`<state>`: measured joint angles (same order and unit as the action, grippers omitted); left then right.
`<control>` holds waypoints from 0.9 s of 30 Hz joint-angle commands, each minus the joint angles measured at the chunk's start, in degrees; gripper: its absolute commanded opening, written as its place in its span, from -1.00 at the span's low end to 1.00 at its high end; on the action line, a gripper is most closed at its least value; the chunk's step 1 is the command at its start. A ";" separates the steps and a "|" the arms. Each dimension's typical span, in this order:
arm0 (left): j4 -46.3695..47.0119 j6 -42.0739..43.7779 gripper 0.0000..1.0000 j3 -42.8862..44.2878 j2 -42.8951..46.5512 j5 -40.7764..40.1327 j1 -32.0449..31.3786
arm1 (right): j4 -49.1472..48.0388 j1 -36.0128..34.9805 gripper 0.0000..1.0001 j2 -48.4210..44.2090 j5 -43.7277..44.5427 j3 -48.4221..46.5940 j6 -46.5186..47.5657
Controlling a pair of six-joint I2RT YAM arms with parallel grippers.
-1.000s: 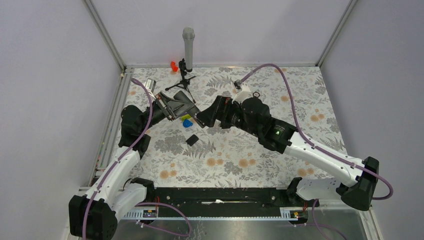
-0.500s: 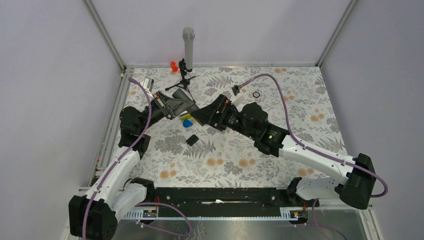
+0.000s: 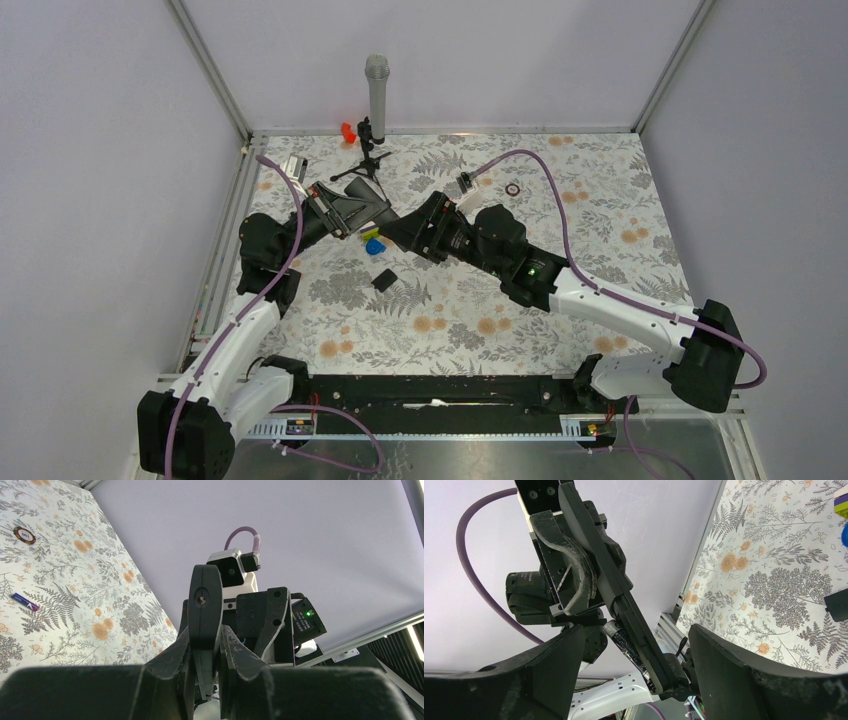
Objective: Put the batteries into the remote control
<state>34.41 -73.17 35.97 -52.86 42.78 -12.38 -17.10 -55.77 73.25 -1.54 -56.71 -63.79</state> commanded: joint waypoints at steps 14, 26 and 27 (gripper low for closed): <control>5.83 -1.58 -1.00 0.08 1.01 -0.76 -0.04 | -3.14 -0.04 0.40 0.05 1.28 -1.53 -2.13; 6.61 -2.61 -1.00 -0.16 1.09 -0.90 -0.02 | -3.34 -0.02 0.17 -0.13 3.38 -0.60 -3.45; 6.63 -2.86 -1.00 -0.13 1.03 -0.97 -0.07 | -3.32 -0.04 0.14 -0.19 3.45 -0.41 -3.49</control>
<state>35.97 -75.05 35.97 -52.86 42.76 -12.38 -17.87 -55.77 73.28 -0.08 -56.71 -66.65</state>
